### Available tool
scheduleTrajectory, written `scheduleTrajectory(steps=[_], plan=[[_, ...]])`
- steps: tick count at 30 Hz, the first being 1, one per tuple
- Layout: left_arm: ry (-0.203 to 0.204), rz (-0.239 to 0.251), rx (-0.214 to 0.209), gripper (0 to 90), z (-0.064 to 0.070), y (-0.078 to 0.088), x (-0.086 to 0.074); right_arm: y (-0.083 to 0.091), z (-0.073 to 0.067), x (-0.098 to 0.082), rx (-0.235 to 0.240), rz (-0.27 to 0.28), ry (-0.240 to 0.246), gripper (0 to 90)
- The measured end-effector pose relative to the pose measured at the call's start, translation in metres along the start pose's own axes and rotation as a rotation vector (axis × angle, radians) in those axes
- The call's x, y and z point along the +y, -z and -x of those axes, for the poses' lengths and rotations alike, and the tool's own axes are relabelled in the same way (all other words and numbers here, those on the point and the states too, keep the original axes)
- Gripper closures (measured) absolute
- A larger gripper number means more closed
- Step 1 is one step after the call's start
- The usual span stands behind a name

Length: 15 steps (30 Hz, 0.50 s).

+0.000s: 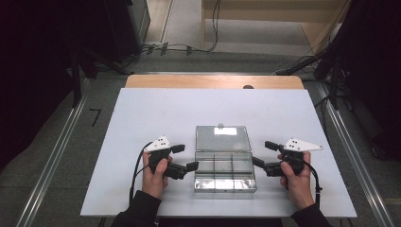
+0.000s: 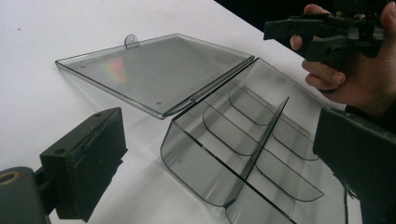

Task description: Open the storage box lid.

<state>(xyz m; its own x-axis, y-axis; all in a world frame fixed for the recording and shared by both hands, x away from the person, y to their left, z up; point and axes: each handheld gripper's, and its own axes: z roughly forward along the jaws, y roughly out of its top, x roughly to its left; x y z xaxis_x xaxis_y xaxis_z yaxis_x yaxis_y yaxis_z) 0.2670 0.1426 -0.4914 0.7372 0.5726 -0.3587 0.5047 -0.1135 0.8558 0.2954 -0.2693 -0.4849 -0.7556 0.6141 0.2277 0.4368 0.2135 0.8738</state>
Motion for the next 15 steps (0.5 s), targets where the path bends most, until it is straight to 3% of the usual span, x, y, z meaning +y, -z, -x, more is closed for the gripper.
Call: scheduleTrajectory(steps=[15], plan=[[-0.03, -0.006, 0.002, 0.0, 0.002, 0.009, -0.005, 0.022, 0.002, -0.004, -0.02, 0.032, 0.032, 0.0]])
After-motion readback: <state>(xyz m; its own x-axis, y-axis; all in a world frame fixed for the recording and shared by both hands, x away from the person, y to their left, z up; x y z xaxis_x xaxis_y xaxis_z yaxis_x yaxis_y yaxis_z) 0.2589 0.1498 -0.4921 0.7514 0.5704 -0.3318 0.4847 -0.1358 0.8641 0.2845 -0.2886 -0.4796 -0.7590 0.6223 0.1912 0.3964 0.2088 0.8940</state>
